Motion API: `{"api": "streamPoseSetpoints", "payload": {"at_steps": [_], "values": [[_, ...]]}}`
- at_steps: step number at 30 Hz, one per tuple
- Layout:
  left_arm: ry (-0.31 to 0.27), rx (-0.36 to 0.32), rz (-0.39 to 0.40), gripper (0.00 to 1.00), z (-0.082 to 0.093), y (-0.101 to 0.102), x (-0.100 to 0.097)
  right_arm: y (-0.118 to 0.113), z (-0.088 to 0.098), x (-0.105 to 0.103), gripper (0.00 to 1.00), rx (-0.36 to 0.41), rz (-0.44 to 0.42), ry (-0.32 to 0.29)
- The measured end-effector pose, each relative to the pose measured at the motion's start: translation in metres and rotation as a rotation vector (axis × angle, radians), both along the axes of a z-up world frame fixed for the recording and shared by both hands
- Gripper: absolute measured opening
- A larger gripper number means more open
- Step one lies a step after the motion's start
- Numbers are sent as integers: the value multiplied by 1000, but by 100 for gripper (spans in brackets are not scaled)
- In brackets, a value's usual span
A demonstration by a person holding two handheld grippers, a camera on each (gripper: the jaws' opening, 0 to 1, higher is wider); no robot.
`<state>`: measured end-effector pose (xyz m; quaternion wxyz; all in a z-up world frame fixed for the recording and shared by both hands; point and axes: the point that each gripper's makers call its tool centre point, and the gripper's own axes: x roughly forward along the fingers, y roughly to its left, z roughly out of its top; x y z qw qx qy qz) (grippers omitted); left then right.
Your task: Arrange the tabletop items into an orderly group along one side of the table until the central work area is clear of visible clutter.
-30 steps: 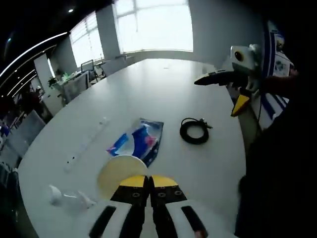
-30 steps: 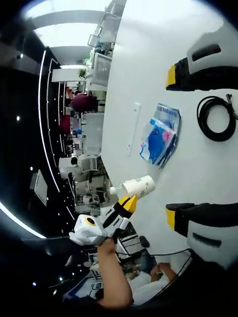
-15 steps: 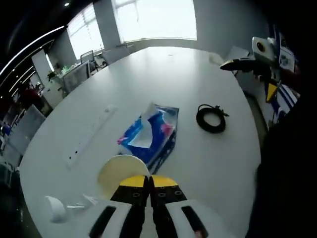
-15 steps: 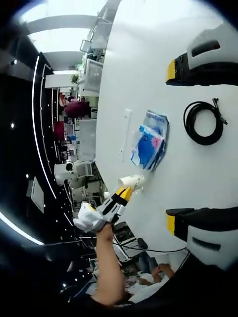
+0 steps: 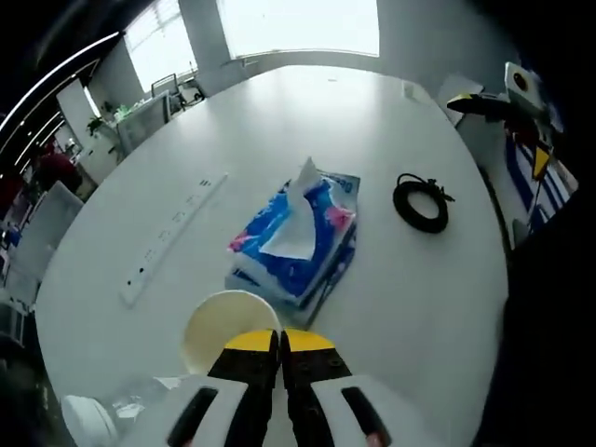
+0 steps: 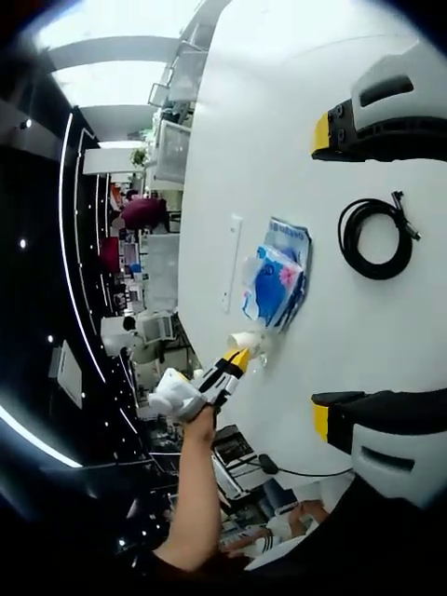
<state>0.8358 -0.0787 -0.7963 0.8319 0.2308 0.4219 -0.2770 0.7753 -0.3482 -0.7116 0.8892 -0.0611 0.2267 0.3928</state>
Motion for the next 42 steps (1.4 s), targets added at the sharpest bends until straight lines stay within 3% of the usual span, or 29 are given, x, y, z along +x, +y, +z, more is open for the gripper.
{"api": "streamPoseSetpoints", "payload": {"at_steps": [7,12,22,26,36,42], "values": [[11,21,27,0,-7,-1,5,-6,-4,0,99,-4,-16,7],[-19,45,35,0,-8,3,12,-10,-7,0,99,-9,-19,15],[-2,53,35,1,-18,8,13,-11,-11,-1,99,-20,-15,24],[-27,51,50,11,-17,11,17,-11,-13,-1,99,-22,-12,27],[-66,10,42,22,-1,-2,7,-8,-15,4,99,-22,-6,32],[-92,-22,74,27,8,1,2,-7,-16,7,99,-19,-7,37]]}}
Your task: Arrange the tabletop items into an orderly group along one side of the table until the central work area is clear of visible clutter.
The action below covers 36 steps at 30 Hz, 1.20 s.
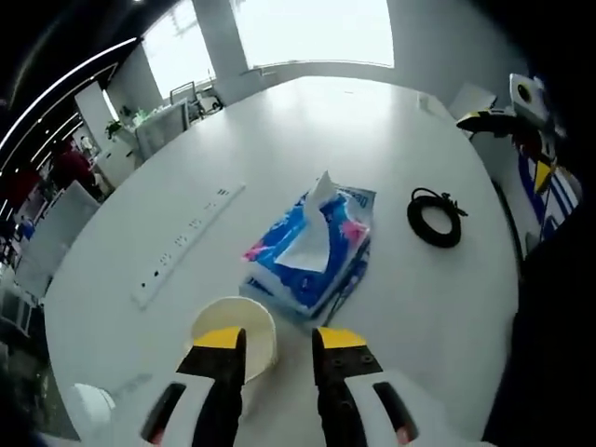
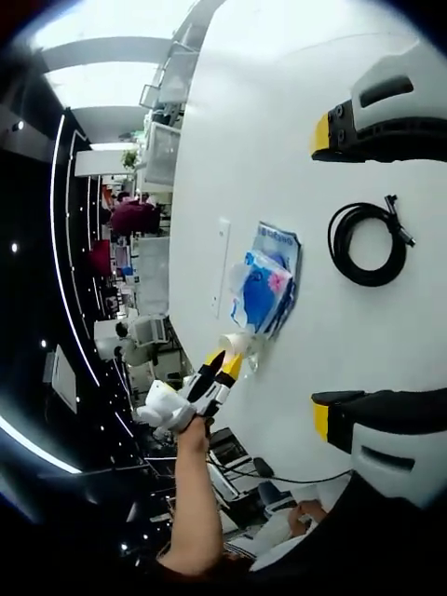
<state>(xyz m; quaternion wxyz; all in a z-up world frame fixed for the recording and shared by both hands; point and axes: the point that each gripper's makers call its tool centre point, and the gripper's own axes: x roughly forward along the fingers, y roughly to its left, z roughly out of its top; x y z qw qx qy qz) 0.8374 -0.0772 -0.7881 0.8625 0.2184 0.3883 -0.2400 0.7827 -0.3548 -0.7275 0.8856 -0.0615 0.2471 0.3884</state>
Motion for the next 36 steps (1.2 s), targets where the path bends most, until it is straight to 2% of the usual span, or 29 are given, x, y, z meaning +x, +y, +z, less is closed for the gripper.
{"api": "streamPoseSetpoints", "payload": {"at_steps": [2,6,10,15,18,23,27,30,34,36], "values": [[-16,-19,21,28,5,0,-2,1,-1,2,99,1,1,0],[-31,-123,62,30,19,-11,-10,4,-4,6,99,4,4,7],[-56,-123,78,34,28,-15,-17,7,-7,9,99,8,9,14],[-103,-186,149,39,41,-22,-25,11,-10,16,99,15,17,20],[-109,-221,197,39,44,-22,-32,14,-10,20,98,13,22,15],[-154,-278,263,40,54,-31,-46,22,-9,23,97,14,41,2],[-181,-306,300,41,54,-28,-56,30,-11,24,97,-3,63,-1],[-189,-294,313,43,52,-36,-65,35,-12,23,97,-16,81,-11],[-223,-317,364,44,54,-38,-71,39,-23,22,94,-39,98,13],[-223,-322,375,45,51,-42,-74,39,-27,22,92,-49,100,18]]}}
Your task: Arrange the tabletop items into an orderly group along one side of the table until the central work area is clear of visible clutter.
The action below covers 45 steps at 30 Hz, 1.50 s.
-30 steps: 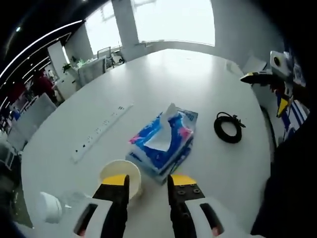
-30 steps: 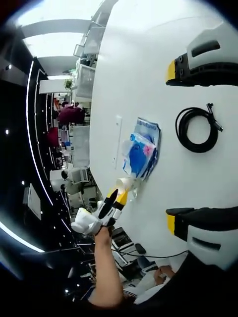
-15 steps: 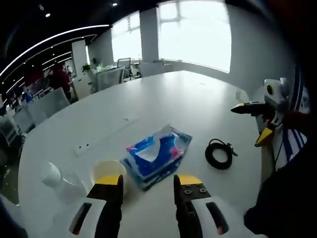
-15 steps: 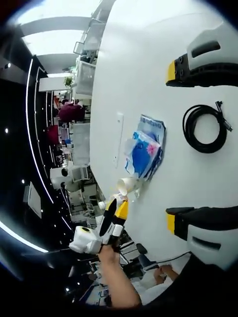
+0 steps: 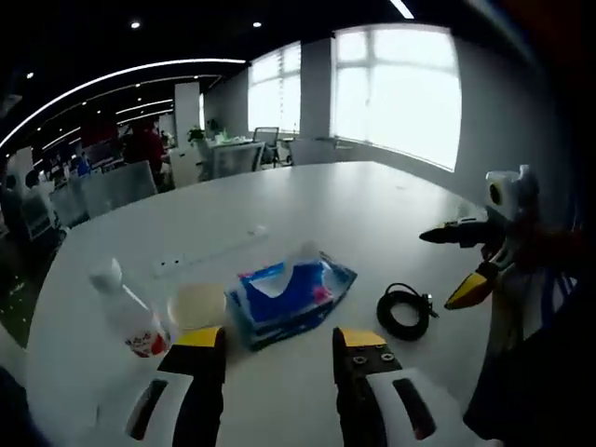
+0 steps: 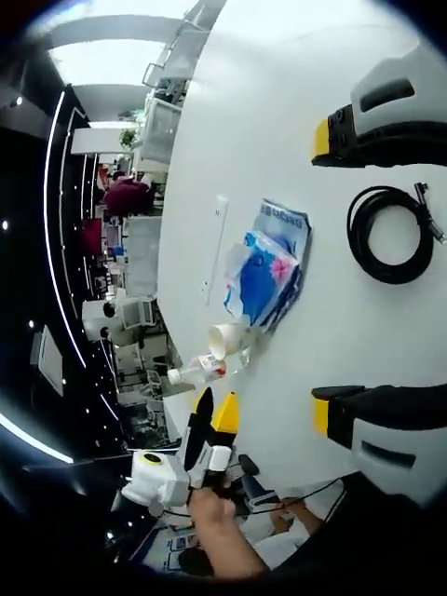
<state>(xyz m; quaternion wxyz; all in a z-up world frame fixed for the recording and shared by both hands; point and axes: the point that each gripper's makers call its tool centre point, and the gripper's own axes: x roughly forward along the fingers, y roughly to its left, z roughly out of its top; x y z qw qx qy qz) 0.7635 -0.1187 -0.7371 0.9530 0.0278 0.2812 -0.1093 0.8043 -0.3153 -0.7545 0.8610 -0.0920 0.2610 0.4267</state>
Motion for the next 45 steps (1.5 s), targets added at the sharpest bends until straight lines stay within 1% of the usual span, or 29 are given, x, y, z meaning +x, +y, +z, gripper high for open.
{"api": "streamPoseSetpoints", "payload": {"at_steps": [2,4,7,8,11,14,17,19,25,29,32,39,45], "values": [[0,2,7,45,-3,-2,-1,2,-2,1,92,5,0,8],[-2,-12,2,46,-6,-6,-2,4,-4,1,91,14,5,10],[-10,-7,-3,46,-9,-9,-1,7,-9,3,89,-4,24,10],[-21,-5,-7,46,-10,-11,0,7,-9,3,89,-4,25,8],[-1,-39,-1,47,-19,-12,1,9,-11,7,86,-1,25,6],[9,-45,-5,46,-24,-18,1,12,-15,8,85,3,21,15],[6,-51,-8,45,-25,-23,1,16,-20,8,84,6,26,23],[5,-48,-4,45,-29,-22,1,20,-20,9,84,10,30,22],[-10,-66,4,46,-26,-25,6,32,-21,10,81,17,42,21],[-19,-69,19,47,-27,-24,9,40,-21,12,80,23,50,20],[-38,-70,42,50,-25,-20,13,45,-22,16,80,22,59,15],[-57,-73,77,48,-26,-13,23,52,-24,25,77,38,55,15],[-75,-71,85,47,-24,-13,31,56,-24,32,73,44,48,5]]}}
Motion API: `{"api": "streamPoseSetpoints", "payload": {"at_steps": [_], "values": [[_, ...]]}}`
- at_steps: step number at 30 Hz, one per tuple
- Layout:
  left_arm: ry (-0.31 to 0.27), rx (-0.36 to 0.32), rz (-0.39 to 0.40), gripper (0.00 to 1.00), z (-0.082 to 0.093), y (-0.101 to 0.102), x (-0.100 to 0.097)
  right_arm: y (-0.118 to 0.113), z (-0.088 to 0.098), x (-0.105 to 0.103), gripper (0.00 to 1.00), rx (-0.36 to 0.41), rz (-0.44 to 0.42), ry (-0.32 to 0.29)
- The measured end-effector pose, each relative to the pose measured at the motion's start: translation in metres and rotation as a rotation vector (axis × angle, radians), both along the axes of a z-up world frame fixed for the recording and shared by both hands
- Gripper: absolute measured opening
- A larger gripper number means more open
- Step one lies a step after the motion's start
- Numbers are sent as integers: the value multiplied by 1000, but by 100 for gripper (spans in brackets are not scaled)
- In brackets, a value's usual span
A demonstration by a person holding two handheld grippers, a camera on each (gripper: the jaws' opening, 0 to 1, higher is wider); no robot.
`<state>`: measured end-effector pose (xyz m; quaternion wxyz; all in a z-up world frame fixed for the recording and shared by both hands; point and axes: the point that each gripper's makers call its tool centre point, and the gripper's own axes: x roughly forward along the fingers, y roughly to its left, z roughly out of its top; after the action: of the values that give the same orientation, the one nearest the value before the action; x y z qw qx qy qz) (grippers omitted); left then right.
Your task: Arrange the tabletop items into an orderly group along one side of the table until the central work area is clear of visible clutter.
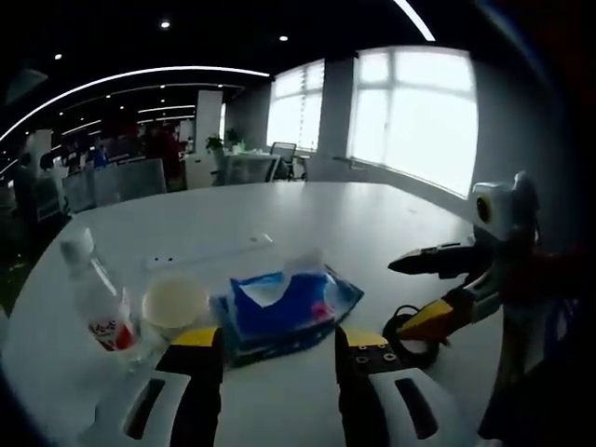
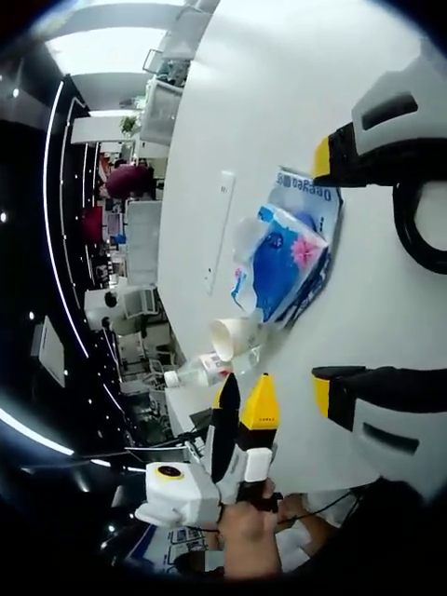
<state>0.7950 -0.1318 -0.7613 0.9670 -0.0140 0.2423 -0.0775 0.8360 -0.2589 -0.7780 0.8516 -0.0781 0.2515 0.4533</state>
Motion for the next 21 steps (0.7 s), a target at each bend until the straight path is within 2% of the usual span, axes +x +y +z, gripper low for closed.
{"api": "streamPoseSetpoints", "payload": {"at_steps": [21], "values": [[-12,-11,32,44,-10,14,22,18,-11,21,65,-1,3,10]]}}
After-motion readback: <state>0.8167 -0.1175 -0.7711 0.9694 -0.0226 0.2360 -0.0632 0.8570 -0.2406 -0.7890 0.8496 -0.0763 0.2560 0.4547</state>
